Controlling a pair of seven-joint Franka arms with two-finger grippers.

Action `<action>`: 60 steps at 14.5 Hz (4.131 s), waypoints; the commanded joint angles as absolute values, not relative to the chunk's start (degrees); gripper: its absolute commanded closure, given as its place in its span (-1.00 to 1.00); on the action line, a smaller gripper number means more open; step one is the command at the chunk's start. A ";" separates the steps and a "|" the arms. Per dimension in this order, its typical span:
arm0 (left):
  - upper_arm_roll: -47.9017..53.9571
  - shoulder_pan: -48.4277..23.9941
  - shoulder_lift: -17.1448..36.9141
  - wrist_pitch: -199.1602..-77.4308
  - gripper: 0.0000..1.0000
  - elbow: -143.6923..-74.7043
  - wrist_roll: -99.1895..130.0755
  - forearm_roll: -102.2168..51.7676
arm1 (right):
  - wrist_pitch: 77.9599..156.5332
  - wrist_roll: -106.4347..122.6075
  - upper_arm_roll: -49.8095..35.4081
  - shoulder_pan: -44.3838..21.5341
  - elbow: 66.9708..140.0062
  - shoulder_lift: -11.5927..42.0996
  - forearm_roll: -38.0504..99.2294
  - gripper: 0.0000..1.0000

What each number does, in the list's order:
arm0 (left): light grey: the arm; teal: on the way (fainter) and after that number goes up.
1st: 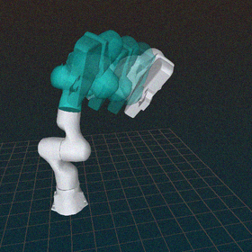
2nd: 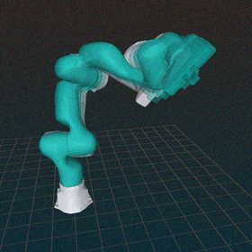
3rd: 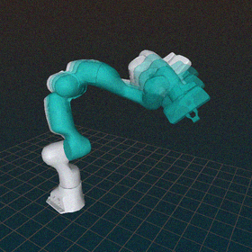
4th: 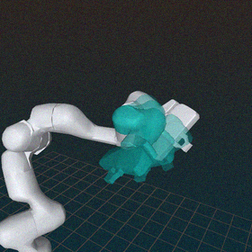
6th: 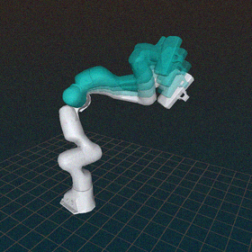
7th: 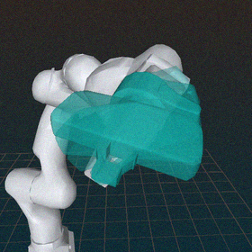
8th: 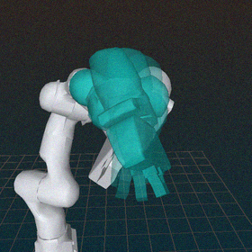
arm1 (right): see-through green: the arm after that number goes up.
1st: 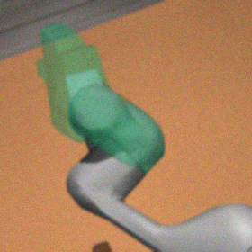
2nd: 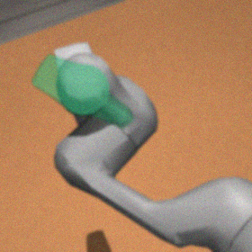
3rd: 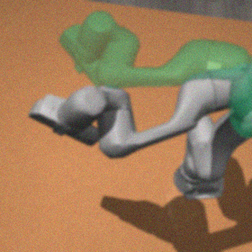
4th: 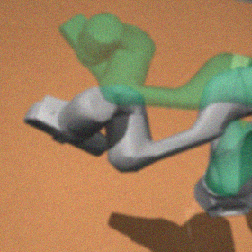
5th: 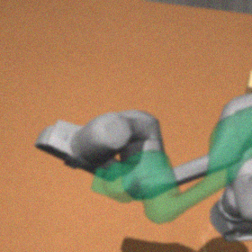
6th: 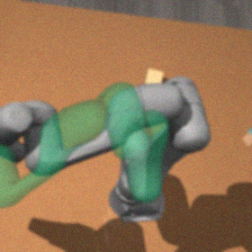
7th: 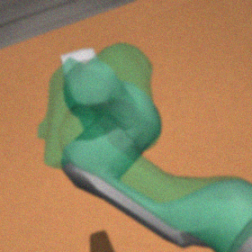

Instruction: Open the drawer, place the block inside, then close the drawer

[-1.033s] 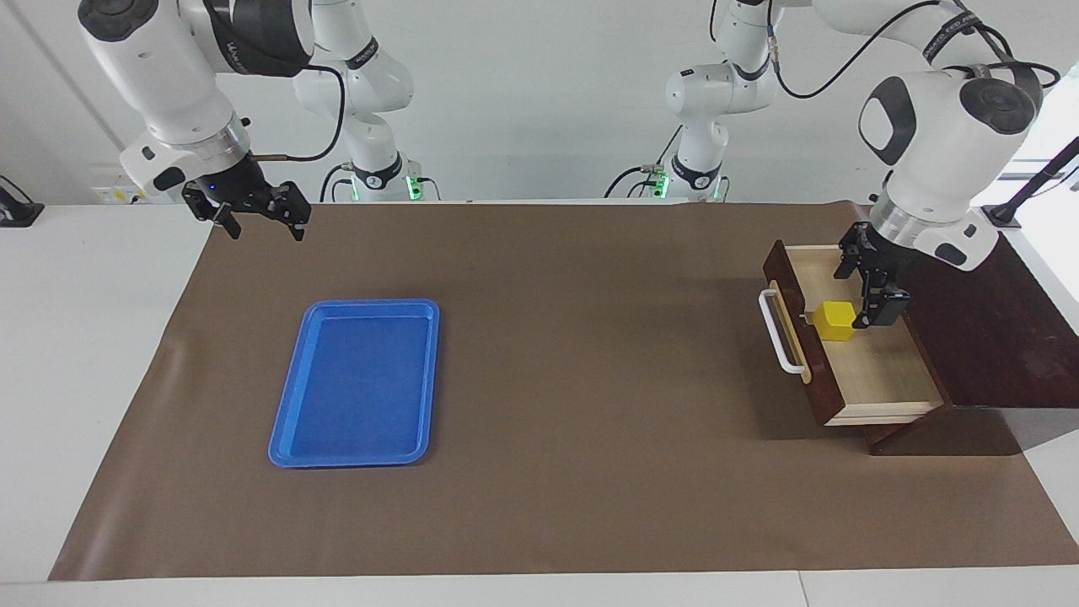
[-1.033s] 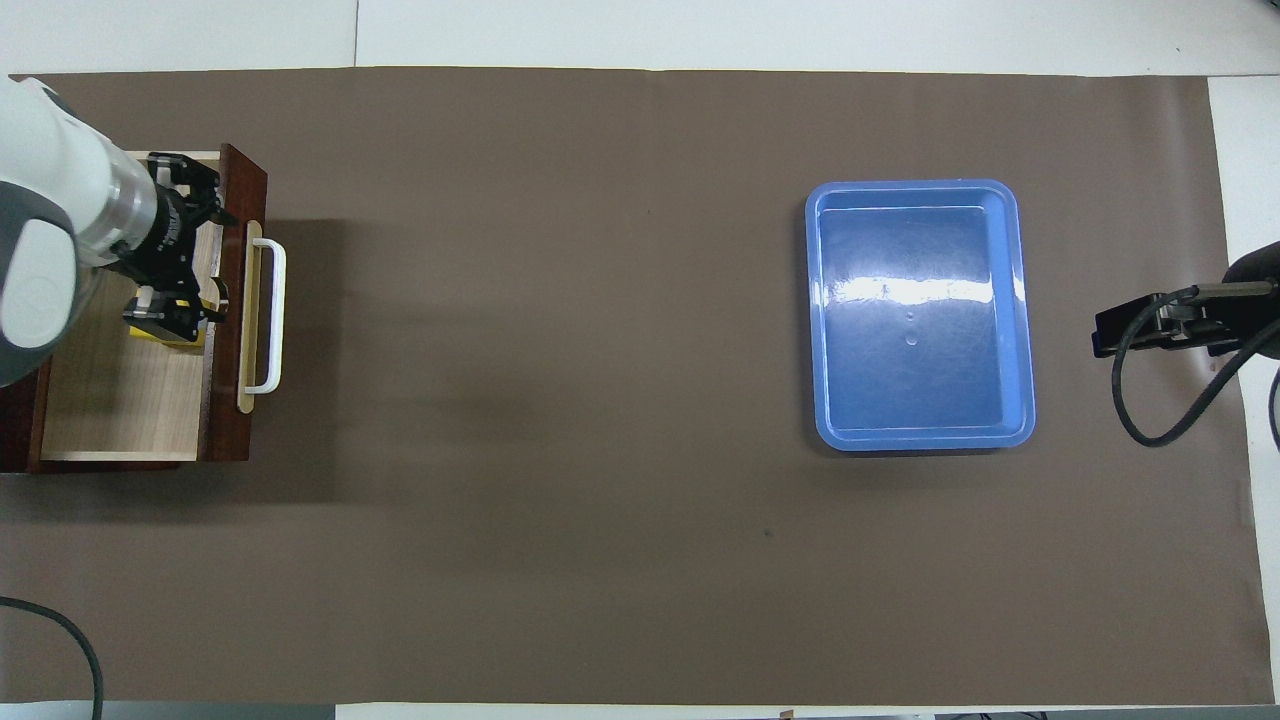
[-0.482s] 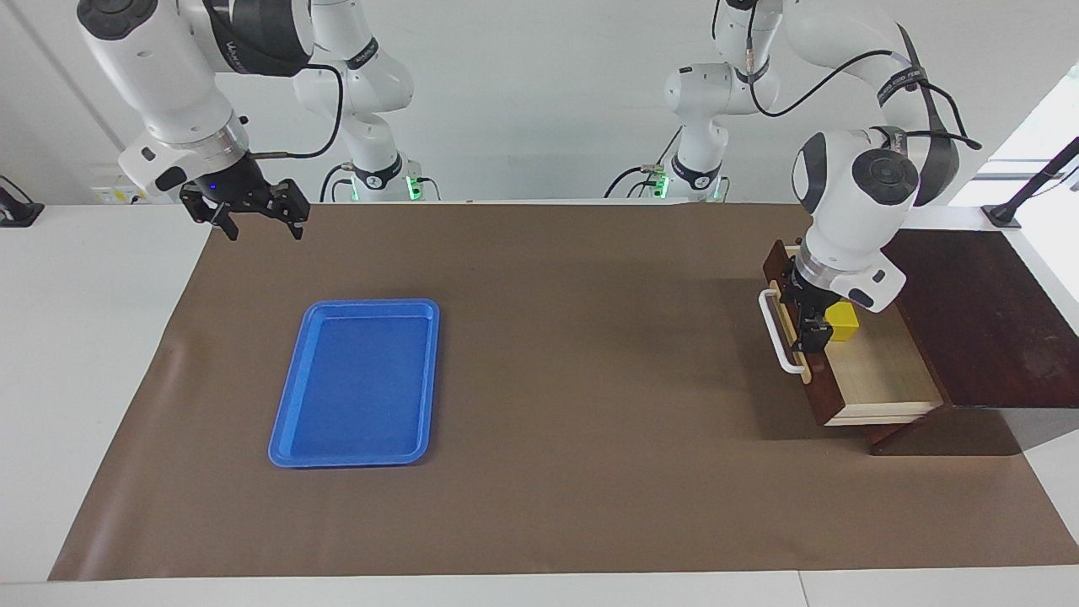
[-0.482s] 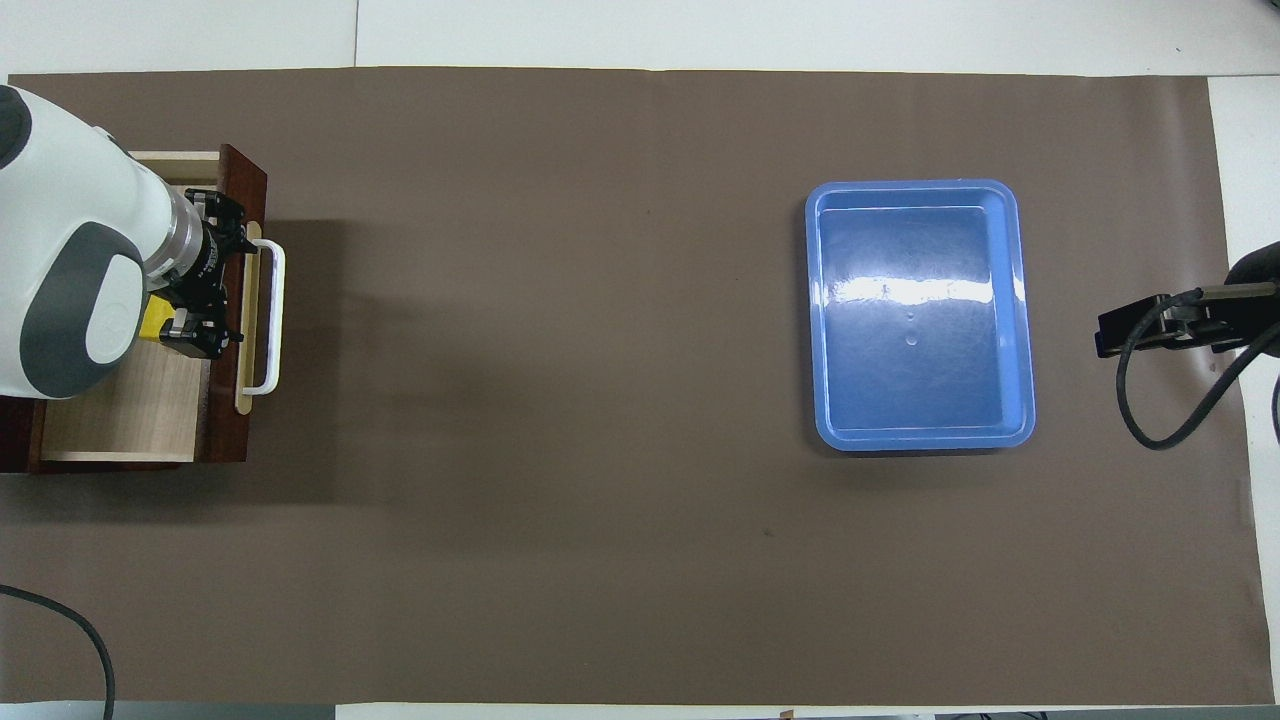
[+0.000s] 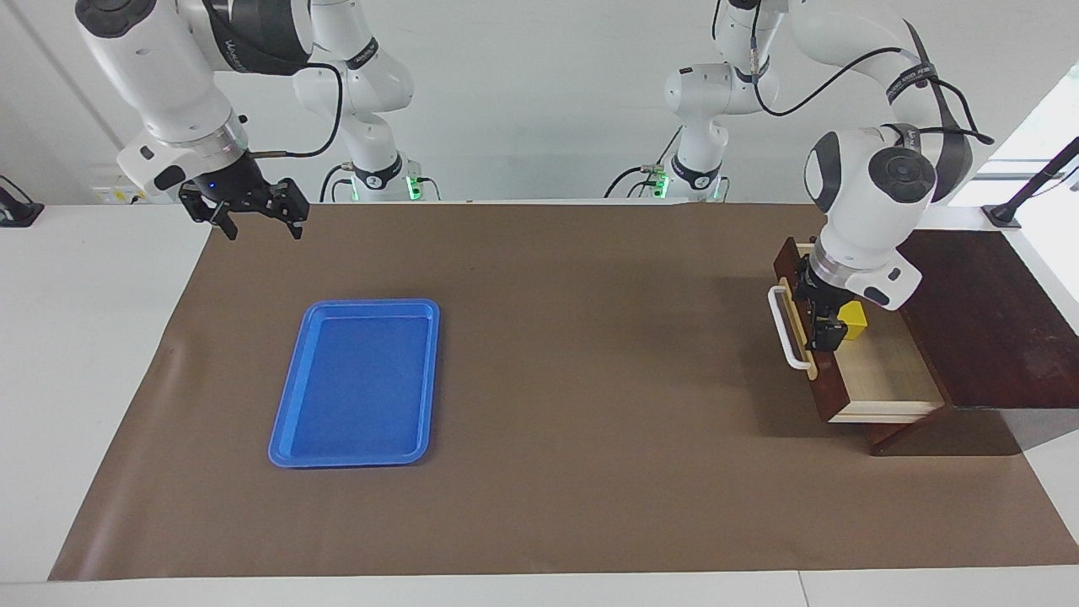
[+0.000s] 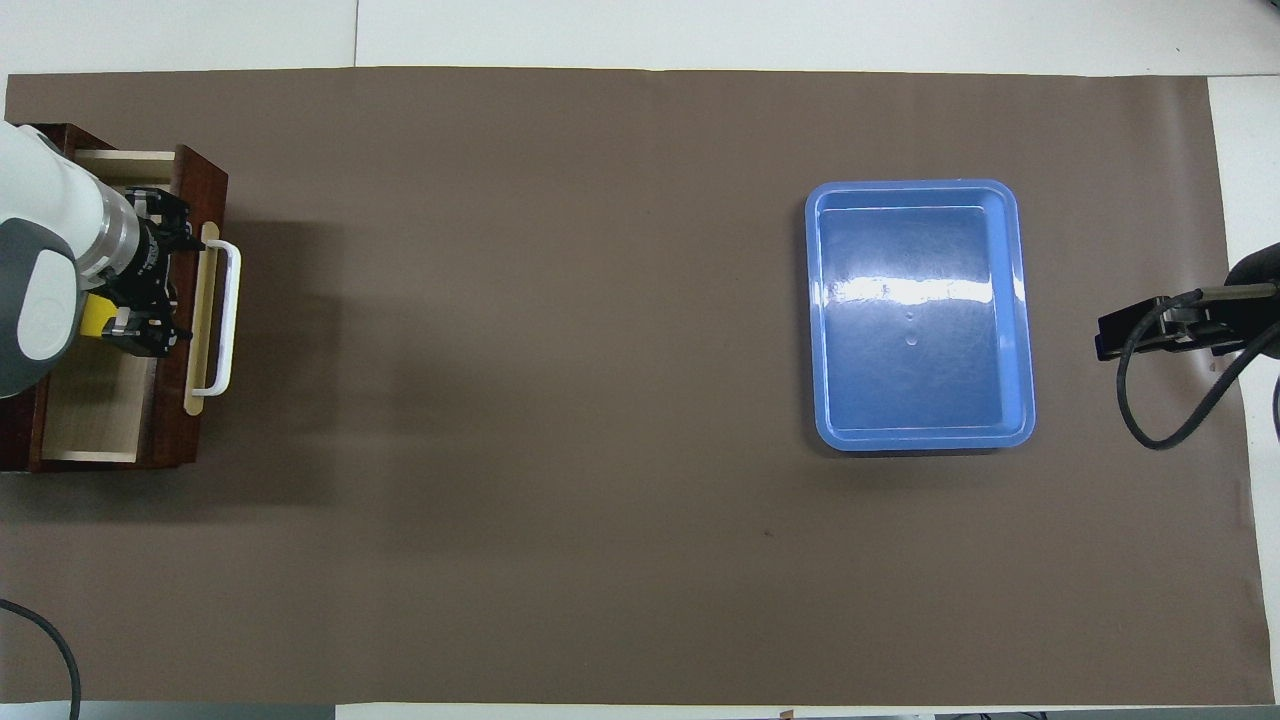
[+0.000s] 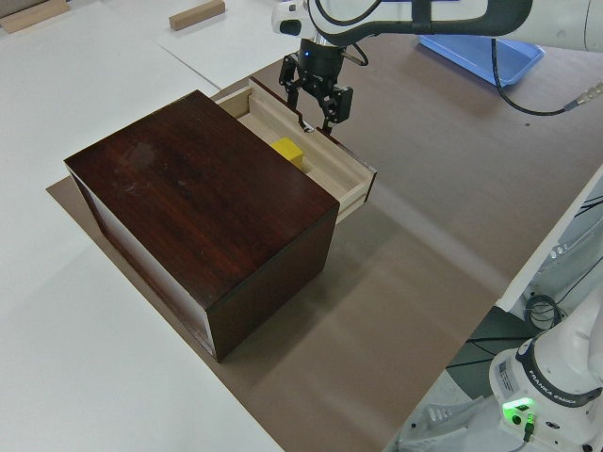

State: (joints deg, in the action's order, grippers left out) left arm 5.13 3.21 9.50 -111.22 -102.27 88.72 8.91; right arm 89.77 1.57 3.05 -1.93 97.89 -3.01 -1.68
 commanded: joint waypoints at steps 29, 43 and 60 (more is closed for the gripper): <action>8.44 4.83 -1.48 -88.86 -1.00 -96.83 9.66 0.79 | 88.86 2.20 2.99 -1.58 97.65 -3.08 -2.29 -1.00; 8.09 4.83 -0.09 -89.91 -1.00 -90.88 2.90 0.79 | 88.86 2.20 2.99 -1.58 97.65 -3.08 -2.29 -1.00; 7.91 4.92 -0.79 -91.49 -1.00 -92.81 2.37 0.44 | 89.12 2.55 3.08 -0.70 97.47 -2.99 -2.29 -1.00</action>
